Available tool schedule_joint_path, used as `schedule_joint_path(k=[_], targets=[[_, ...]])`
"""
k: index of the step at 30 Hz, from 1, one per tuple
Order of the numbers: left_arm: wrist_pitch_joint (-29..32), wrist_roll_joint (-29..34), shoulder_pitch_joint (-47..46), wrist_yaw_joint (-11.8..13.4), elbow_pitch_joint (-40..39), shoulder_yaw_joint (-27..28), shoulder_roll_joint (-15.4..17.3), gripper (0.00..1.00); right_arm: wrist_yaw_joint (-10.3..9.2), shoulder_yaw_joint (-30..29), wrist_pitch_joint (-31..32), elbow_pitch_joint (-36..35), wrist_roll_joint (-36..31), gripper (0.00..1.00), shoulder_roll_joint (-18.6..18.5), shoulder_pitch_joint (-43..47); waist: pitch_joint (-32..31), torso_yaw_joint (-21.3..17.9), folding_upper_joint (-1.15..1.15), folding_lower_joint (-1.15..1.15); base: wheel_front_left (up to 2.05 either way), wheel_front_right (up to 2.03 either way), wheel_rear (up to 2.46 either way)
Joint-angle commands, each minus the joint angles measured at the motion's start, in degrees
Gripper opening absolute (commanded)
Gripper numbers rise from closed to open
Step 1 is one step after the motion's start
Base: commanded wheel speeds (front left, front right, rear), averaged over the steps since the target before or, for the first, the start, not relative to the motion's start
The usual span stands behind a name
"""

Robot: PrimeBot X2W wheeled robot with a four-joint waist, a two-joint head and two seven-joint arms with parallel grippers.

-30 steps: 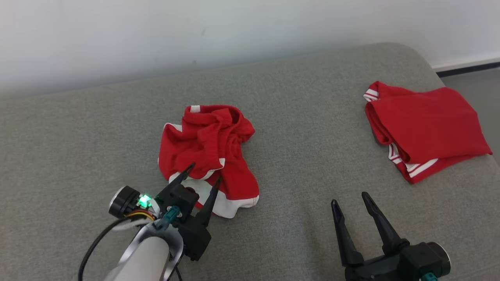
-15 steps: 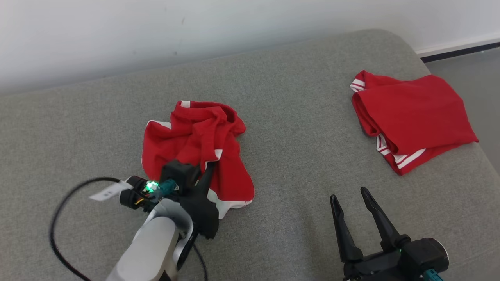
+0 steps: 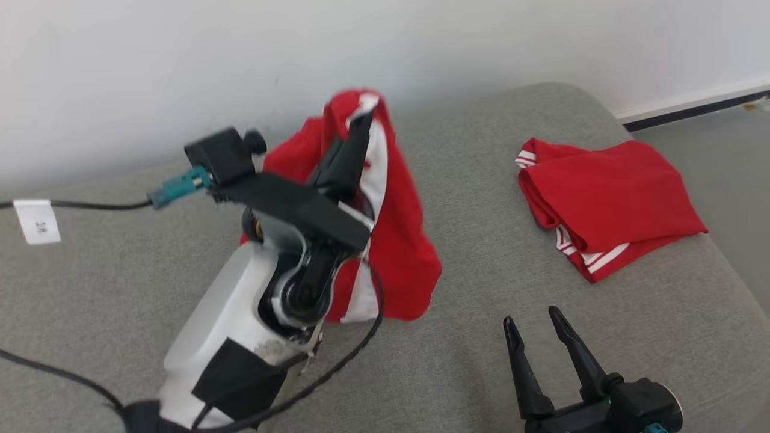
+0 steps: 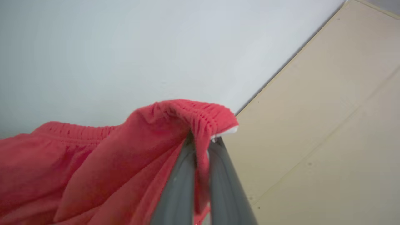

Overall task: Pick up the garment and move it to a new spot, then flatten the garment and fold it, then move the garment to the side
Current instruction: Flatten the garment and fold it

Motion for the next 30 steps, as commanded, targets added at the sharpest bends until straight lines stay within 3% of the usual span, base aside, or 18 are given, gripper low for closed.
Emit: schedule_joint_path(k=[1, 3, 4, 7, 11, 13, 17, 24, 26, 27, 28, 29, 30], targets=[[-1.77, -4.16, -1.79, 1.83, -1.72, -1.25, -0.17, 0.0, -0.16, -0.08, -0.05, 0.16, 0.16, 1.0, 0.0, 0.6, -1.42, -1.09, 0.0, 0.01, 0.0, 0.0, 0.0], [-4.88, -11.13, -2.95, 5.09, -3.62, -2.93, -0.08, 0.0, -0.16, -0.15, -0.05, 0.24, 0.18, 1.0, 0.0, 0.63, -1.78, -1.28, 0.0, 0.01, 0.0, 0.0, 0.0], [-4.88, -11.13, -2.95, 5.09, -3.62, -2.93, -0.08, 0.0, -0.16, -0.15, -0.05, 0.24, 0.18, 1.0, 0.0, 0.63, -1.78, -1.28, 0.0, 0.01, 0.0, 0.0, 0.0], [-8.85, -18.8, -3.29, 9.23, -3.46, -4.92, -0.07, 0.0, -0.16, -0.37, -0.05, 0.23, 0.16, 1.0, 0.0, 0.49, -1.96, -1.21, 0.0, 0.01, 0.0, 0.0, 0.0], [-11.04, -23.34, 1.26, 11.99, 1.73, -5.69, 0.0, 0.0, -0.16, -0.67, -0.05, -0.18, 0.34, 1.0, 0.0, 0.49, -1.48, -0.57, 0.0, 0.01, 0.0, 0.0, 0.0], [-11.75, -23.14, 3.72, 11.9, 5.4, -4.58, 0.09, 0.0, -0.16, -0.73, -0.05, -0.33, 0.43, 1.0, 0.01, 0.75, -1.01, -0.08, 0.0, 0.01, 0.0, 0.0, 0.0], [-12.47, -20.85, 9.59, 9.13, 12.07, -1.03, 1.77, 0.0, -0.16, -0.89, -0.05, -0.59, 0.45, 1.0, 0.0, 1.17, -0.24, 0.9, 0.0, 0.01, 0.0, 0.0, 0.0], [-12.57, -17.21, 19.45, 4.27, 16.19, 13.95, 1.54, 0.0, -0.16, -1.8, -0.05, -0.92, -0.32, 1.0, 0.01, 2.03, 0.14, 3.62, 0.0, 0.01, 0.0, 0.0, 0.0], [-12.58, -16.88, 21.61, 3.05, 16.5, 16.62, 1.2, 0.23, -0.16, -1.9, -0.05, -0.89, -0.51, 1.0, -0.01, 2.17, 0.08, 4.61, 0.0, 0.01, 0.0, 0.0, 0.0], [-12.59, -16.4, 22.68, 2.72, 16.67, 17.55, 1.06, 0.43, -0.16, -1.82, -0.05, -0.83, -0.6, 1.0, 0.0, 2.29, -0.01, 5.0, 0.0, 0.01, 0.0, 0.0, 0.0], [-12.59, -15.9, 23.74, 2.26, 16.79, 18.41, 0.96, 0.89, -0.16, -1.74, -0.05, -0.77, -0.66, 1.0, 0.0, 2.46, -0.14, 5.44, 0.0, 0.01, 0.0, 0.0, 0.0], [-12.59, -15.15, 24.72, 1.99, 16.73, 19.26, 0.87, 1.0, -0.16, -1.54, -0.05, -0.68, -0.74, 1.0, 0.0, 2.54, -0.26, 5.74, 0.0, 0.01, 0.0, 0.0, 0.0], [-12.59, -13.96, 25.6, 1.61, 16.53, 19.7, 0.78, 1.0, -0.16, -1.53, -0.05, -0.65, -0.74, 1.0, 0.0, 2.58, -0.36, 6.05, 0.0, 0.01, 0.0, 0.0, 0.0]])
